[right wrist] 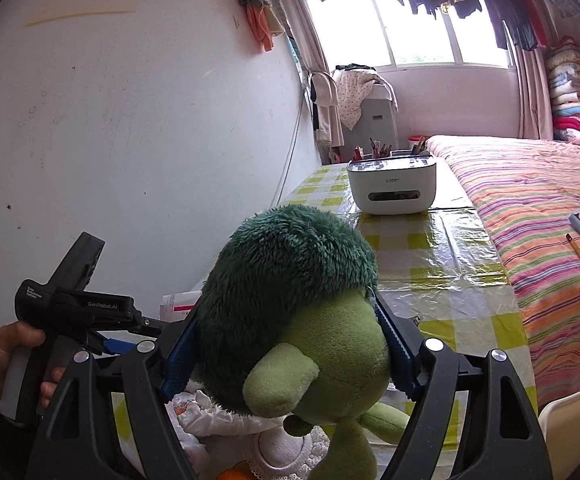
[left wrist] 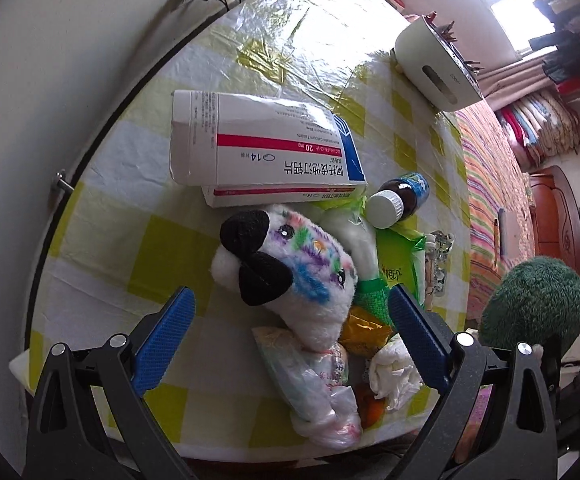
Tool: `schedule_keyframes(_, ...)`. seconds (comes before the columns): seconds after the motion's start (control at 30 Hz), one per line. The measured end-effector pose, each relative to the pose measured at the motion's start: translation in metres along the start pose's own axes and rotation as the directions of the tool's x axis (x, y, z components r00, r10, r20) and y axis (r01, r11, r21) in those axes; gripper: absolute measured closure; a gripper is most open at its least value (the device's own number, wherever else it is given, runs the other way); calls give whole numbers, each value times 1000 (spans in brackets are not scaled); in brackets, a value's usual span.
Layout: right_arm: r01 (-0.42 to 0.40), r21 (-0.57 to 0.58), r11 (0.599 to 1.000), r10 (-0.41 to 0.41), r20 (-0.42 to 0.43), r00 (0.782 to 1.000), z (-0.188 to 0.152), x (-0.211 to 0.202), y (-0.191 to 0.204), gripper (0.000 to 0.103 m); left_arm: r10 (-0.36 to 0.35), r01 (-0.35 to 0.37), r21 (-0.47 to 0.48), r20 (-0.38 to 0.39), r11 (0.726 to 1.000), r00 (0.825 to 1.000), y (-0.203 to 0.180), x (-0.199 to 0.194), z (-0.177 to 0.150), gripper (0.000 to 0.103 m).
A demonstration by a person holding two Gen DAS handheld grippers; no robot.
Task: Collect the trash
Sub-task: 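Lift the green plush toy with the right tool while the left tool grasps the white plush toy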
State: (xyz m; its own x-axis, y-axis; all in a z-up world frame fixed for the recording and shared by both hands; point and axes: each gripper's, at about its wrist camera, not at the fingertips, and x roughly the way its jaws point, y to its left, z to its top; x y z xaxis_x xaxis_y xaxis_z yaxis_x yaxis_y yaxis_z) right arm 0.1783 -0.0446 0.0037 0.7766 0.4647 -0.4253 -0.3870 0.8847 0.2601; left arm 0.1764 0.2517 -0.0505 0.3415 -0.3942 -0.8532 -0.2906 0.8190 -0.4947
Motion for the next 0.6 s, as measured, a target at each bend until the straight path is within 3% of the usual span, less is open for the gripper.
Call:
schedule_keyframes(0.17, 15, 7, 1000, -15, 6, 1000, -6, -8, -5, 28, -50, 43, -127, -52, 991, 997, 10, 15, 0, 8)
schedule_keyframes(0.4, 11, 23, 1000, -11, 19, 1000, -8, -18, -10, 28, -78, 56, -212, -93, 976, 993, 15, 36, 4, 9)
schedule_keyframes(0.53, 10, 26, 1000, -10, 27, 1000, -8, -24, -11, 28, -50, 25, -214, -111, 976, 993, 14, 48, 5, 27)
schedule_keyframes(0.6, 9, 29, 1000, -10, 29, 1000, -9, -27, -12, 28, -58, 39, -201, -89, 979, 994, 14, 45, 6, 43)
